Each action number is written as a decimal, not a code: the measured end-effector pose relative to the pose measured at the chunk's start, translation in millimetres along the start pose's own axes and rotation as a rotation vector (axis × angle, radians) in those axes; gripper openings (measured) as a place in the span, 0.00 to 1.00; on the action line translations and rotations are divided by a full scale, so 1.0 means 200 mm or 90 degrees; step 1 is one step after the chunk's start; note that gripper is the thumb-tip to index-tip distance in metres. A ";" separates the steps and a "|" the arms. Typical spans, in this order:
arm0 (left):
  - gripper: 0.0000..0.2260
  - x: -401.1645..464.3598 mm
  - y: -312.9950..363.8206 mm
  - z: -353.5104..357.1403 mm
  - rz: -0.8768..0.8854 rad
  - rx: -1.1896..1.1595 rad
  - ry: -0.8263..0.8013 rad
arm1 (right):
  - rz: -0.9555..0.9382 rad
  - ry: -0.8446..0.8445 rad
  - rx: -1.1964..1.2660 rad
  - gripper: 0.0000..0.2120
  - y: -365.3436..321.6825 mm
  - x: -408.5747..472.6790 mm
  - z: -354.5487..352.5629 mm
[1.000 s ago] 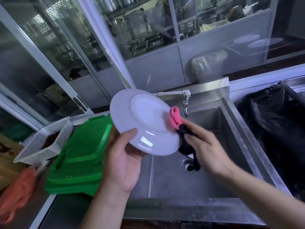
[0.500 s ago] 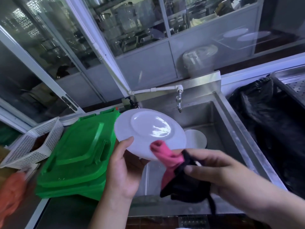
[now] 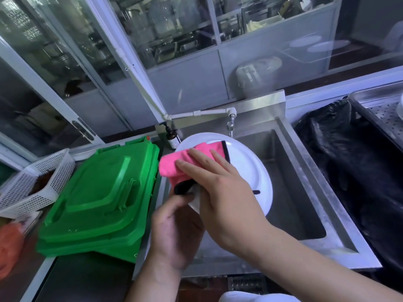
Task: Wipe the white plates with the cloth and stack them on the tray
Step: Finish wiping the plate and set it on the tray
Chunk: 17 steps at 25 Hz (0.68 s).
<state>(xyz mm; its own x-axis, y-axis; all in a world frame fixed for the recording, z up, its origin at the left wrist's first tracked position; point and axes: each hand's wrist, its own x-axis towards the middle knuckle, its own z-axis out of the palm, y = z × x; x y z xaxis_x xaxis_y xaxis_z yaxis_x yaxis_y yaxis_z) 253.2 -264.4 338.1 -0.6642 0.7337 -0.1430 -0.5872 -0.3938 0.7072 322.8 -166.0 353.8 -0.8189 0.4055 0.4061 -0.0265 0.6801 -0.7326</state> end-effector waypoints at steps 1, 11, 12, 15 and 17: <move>0.30 -0.01 0.01 -0.01 0.006 -0.006 -0.006 | -0.011 0.002 0.000 0.30 0.00 -0.01 0.00; 0.22 -0.06 0.02 -0.02 -0.063 0.028 0.137 | -0.299 -0.073 -0.232 0.27 0.19 -0.22 -0.04; 0.21 -0.06 0.02 -0.02 -0.075 0.022 0.136 | -0.317 -0.070 -0.249 0.26 0.23 -0.23 -0.06; 0.21 -0.03 0.03 -0.01 -0.101 -0.004 0.155 | -0.338 -0.025 -0.285 0.23 0.34 -0.27 -0.15; 0.19 -0.01 0.02 -0.01 -0.116 -0.024 0.169 | -0.320 0.016 -0.285 0.22 0.39 -0.30 -0.20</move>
<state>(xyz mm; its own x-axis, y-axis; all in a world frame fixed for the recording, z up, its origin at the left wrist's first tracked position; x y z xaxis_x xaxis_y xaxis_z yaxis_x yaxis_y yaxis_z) 251.5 -268.0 340.6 -0.6410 0.6260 -0.4441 -0.7211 -0.2930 0.6278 391.9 -112.6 293.2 -0.7552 -0.0167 0.6552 -0.1570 0.9752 -0.1561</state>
